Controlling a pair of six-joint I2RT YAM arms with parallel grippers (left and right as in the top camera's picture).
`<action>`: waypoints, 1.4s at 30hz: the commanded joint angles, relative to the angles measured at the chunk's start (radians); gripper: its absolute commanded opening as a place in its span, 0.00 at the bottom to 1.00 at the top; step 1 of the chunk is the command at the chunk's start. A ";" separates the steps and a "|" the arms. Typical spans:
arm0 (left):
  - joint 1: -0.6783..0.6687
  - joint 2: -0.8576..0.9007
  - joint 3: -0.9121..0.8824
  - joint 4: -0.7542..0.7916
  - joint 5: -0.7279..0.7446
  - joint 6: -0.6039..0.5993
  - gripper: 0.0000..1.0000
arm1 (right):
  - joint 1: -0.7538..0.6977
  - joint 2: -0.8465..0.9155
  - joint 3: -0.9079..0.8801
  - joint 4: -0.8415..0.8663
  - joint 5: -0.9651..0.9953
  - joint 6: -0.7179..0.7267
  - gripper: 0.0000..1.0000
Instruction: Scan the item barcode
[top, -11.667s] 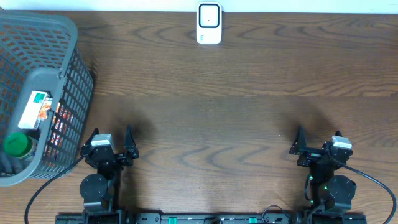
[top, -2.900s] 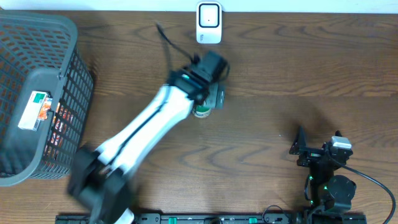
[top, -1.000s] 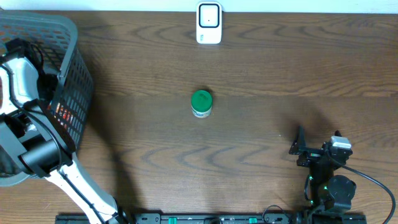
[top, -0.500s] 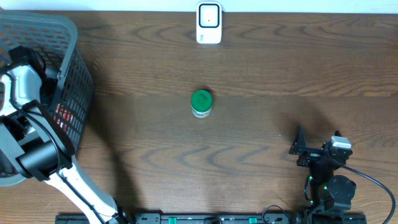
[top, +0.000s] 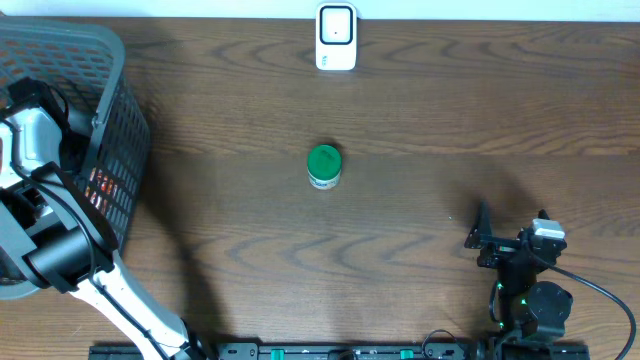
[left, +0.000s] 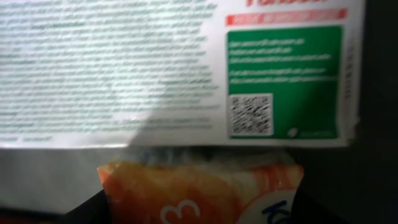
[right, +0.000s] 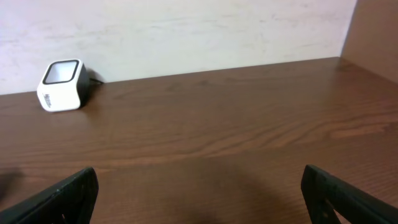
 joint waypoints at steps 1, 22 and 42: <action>0.012 0.032 -0.045 -0.062 -0.024 0.029 0.65 | -0.006 -0.006 -0.004 0.000 -0.001 -0.013 0.99; 0.007 -0.887 0.061 -0.218 0.214 0.066 0.71 | -0.006 -0.006 -0.004 0.000 -0.001 -0.013 0.99; -0.750 -1.030 -0.306 -0.145 0.322 0.065 0.71 | -0.006 -0.006 -0.004 0.000 -0.001 -0.013 0.99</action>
